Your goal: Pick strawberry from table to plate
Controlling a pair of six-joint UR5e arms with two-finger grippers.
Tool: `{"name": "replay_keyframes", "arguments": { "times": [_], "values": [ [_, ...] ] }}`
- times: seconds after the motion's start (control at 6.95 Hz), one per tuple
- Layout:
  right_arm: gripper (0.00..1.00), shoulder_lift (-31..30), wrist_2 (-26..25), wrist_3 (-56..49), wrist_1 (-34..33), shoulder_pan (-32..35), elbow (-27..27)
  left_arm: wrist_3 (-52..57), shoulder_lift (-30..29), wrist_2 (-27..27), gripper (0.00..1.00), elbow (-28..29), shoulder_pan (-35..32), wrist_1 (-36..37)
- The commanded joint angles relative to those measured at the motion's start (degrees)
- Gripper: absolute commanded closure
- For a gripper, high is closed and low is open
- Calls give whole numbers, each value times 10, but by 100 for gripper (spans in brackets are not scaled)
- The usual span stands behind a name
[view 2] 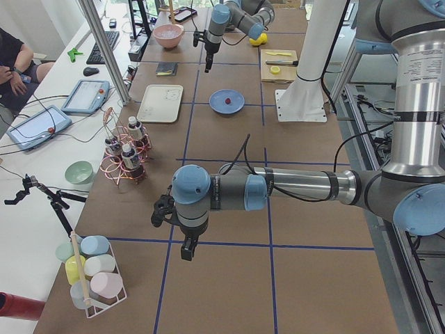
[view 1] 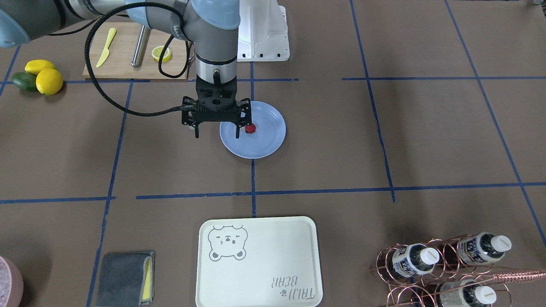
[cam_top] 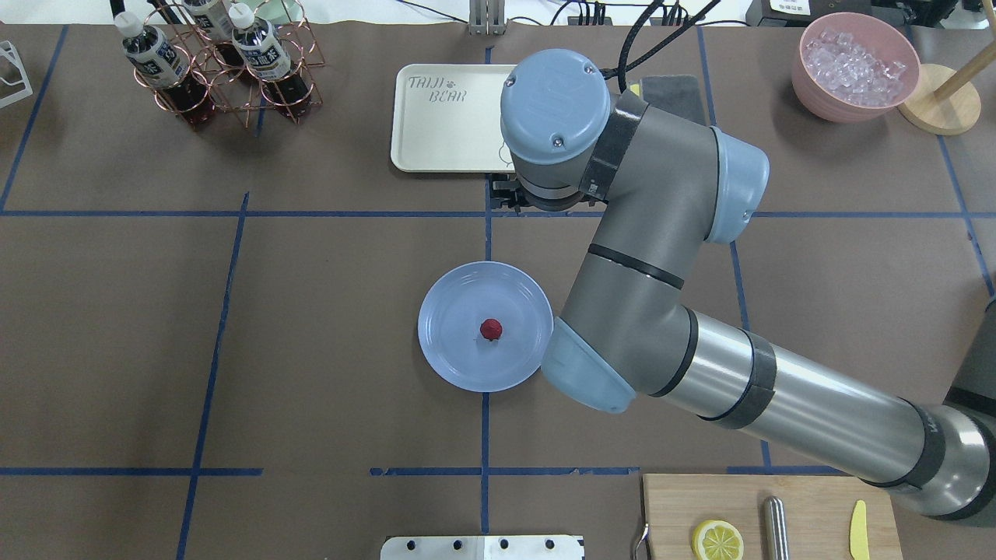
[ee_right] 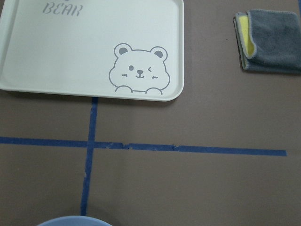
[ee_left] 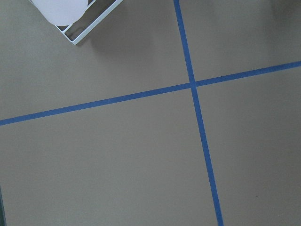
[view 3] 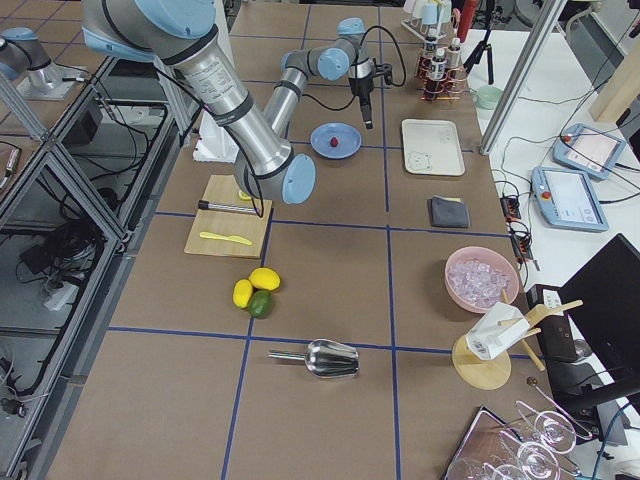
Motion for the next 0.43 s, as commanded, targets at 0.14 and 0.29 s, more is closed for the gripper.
{"name": "replay_keyframes", "arguments": {
  "times": [0.14,0.29],
  "values": [
    [0,-3,31,-61,-22,48,1,1,-1,0,0,-2,0,-2],
    [0,-7,45,-91,-27,72,1,1,-1,0,0,-2,0,-2]
  ]
}}
